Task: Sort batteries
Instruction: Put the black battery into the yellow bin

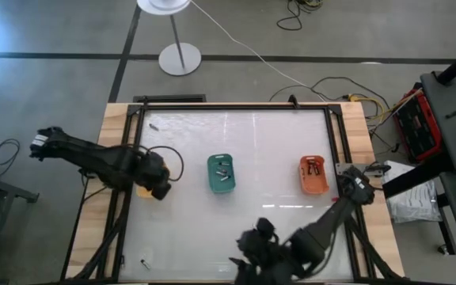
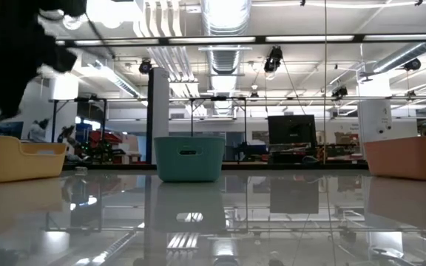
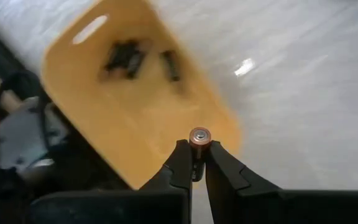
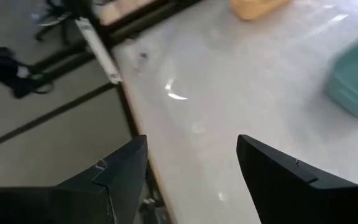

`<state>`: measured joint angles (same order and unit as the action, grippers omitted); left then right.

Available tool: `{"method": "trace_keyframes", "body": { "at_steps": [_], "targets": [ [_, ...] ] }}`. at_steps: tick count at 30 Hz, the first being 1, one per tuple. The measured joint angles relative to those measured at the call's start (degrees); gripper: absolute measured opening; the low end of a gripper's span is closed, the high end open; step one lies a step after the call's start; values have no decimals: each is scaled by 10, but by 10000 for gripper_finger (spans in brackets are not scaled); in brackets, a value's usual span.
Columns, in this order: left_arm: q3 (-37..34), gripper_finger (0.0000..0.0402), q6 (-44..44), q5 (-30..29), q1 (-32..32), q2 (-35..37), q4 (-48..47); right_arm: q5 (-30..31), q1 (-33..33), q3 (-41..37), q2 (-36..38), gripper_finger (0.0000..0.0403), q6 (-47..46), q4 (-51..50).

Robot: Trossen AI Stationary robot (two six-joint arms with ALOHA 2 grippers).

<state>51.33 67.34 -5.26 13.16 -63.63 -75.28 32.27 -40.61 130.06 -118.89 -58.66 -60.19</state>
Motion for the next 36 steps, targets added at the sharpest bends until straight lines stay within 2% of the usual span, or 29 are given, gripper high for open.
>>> {"method": "trace_keyframes", "body": {
  "at_steps": [4,8,15,19,24,30,36],
  "targets": [
    [-64,5,-29,2,-52,-8,-2,-48,23,0,0,237,50,69],
    [-114,5,-57,12,-101,-3,48,-54,26,0,0,240,50,92],
    [-113,5,-113,2,-165,-21,101,-53,26,0,-1,253,37,100],
    [-125,5,-137,8,-187,-44,133,-53,27,0,-1,256,28,100],
    [-164,5,-172,48,-207,-88,188,-53,26,0,-2,250,9,100],
    [-186,5,-178,48,-209,-126,221,-54,21,0,-2,244,-15,100],
    [-177,21,-192,35,-209,-128,216,-54,21,0,-2,257,-18,100]
  ]
}}
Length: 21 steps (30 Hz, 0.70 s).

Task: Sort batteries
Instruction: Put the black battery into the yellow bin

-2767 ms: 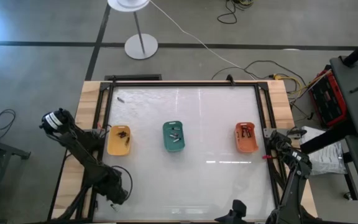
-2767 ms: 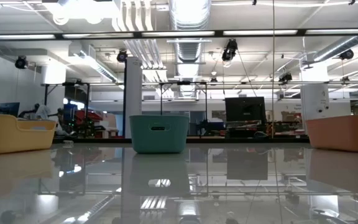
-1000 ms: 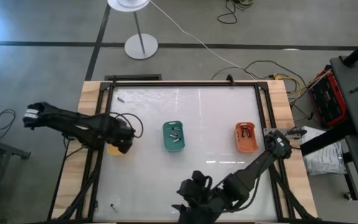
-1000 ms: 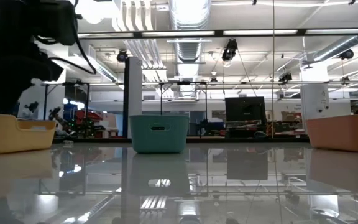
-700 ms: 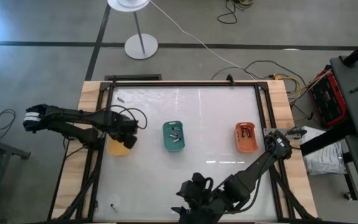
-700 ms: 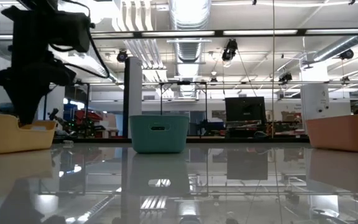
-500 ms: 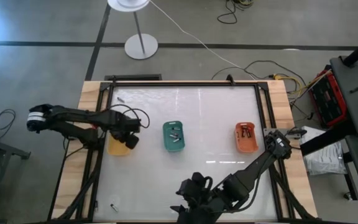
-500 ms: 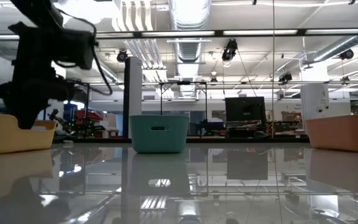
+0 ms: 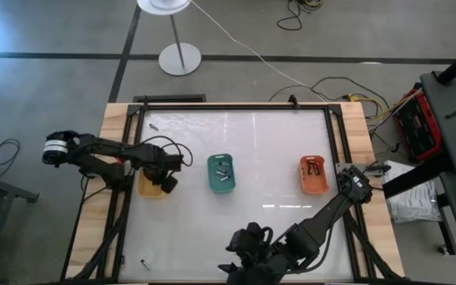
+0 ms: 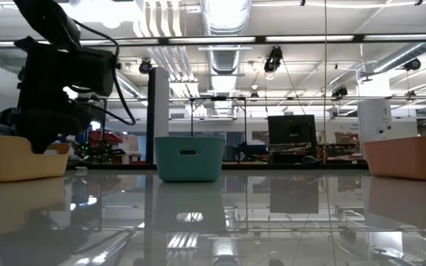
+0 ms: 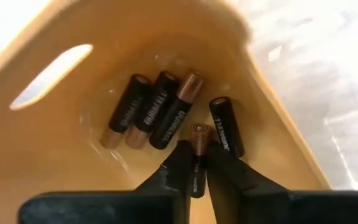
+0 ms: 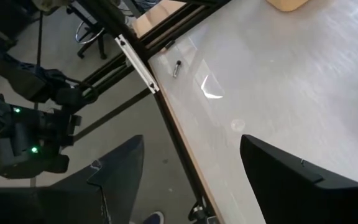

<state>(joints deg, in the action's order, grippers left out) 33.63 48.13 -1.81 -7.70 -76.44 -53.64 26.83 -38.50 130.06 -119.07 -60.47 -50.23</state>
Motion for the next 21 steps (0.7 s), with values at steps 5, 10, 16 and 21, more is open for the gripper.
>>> {"method": "trace_keyframes", "body": {
  "at_steps": [5,10,16,21],
  "targets": [
    [16,69,-6,-13,0,1,-10,0,0,0,0,270,4,0],
    [58,128,-14,-19,2,7,-71,0,0,0,-1,278,5,-9],
    [153,181,-23,-63,50,54,-155,2,0,0,-14,286,-2,-34],
    [250,221,18,-109,154,90,-189,3,-6,0,-16,298,1,-34]
  ]
}}
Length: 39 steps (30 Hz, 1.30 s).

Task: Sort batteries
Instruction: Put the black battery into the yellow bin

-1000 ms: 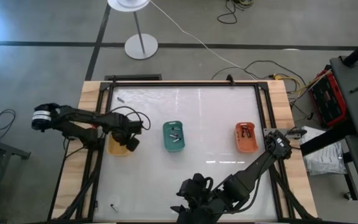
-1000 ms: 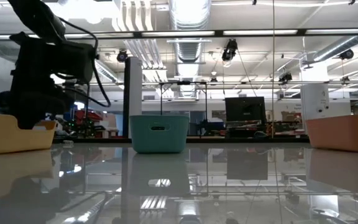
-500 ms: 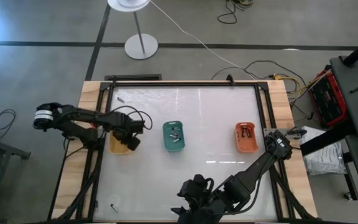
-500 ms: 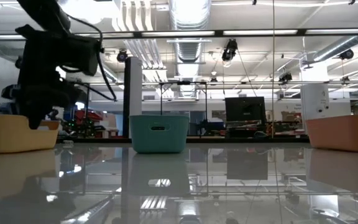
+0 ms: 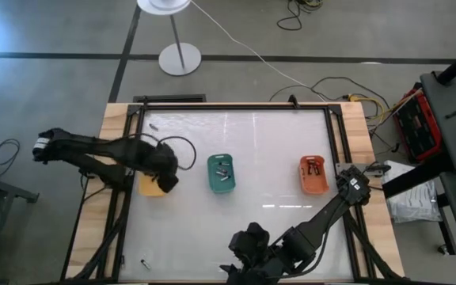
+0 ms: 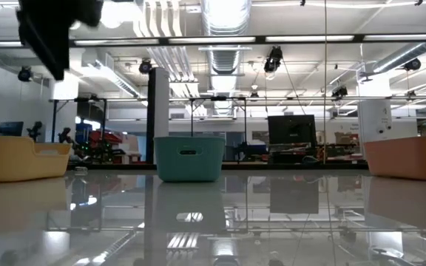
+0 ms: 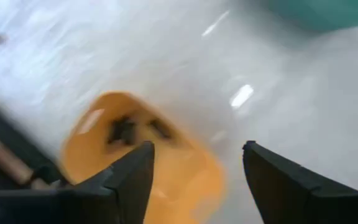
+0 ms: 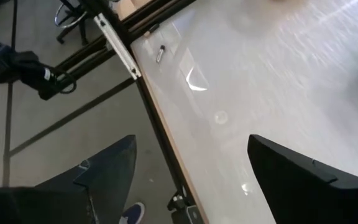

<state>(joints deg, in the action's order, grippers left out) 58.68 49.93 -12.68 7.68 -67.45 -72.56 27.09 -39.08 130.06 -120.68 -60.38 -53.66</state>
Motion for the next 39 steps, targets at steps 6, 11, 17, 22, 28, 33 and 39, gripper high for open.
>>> {"method": "trace_keyframes", "body": {
  "at_steps": [6,11,17,22,28,33,39],
  "targets": [
    [94,264,62,-41,174,-11,3,0,-5,0,-1,315,30,-1],
    [160,286,97,-93,327,-57,6,0,-4,0,-1,323,53,-7],
    [211,306,132,-76,451,-145,-13,0,-4,0,-1,313,33,-31],
    [259,320,169,-39,493,-221,-22,0,-7,0,-1,299,24,-35],
    [330,325,150,53,509,-303,-24,0,-26,0,-1,291,24,-26],
    [374,325,139,89,519,-348,-32,3,-42,0,-2,310,25,-26],
    [376,325,198,121,522,-365,-39,41,-74,0,-2,335,20,-8]
  ]
}}
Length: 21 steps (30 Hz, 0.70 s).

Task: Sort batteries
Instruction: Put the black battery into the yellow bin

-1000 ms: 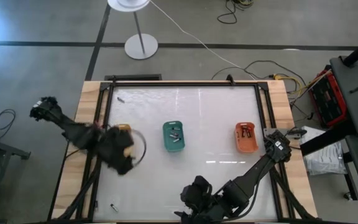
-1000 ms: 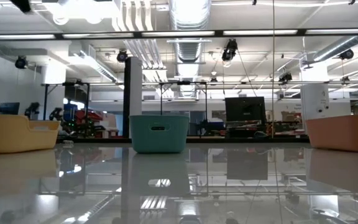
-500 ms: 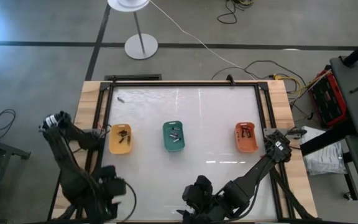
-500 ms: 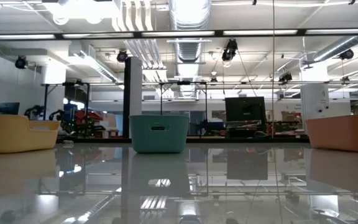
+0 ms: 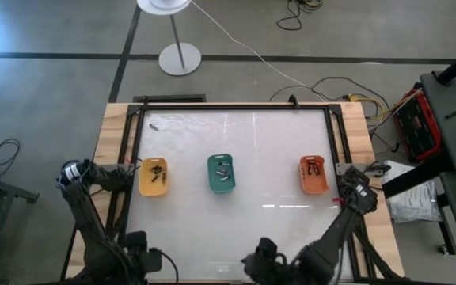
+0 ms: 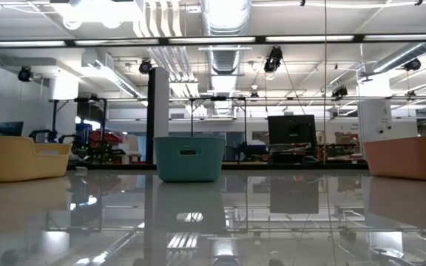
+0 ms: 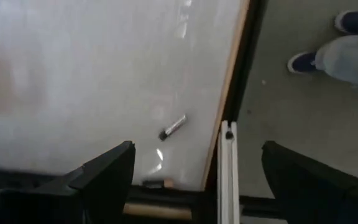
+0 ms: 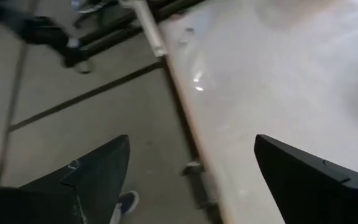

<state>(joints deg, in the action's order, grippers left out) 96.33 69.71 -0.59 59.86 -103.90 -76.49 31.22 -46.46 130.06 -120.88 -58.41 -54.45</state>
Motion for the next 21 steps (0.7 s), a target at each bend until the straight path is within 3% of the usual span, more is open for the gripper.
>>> {"method": "trace_keyframes", "body": {
  "at_steps": [12,21],
  "targets": [
    [-4,325,36,150,5,-49,22,18,-67,-2,-65,368,23,124],
    [-16,325,20,147,6,-51,-35,19,-91,0,-113,368,-17,139]
  ]
}}
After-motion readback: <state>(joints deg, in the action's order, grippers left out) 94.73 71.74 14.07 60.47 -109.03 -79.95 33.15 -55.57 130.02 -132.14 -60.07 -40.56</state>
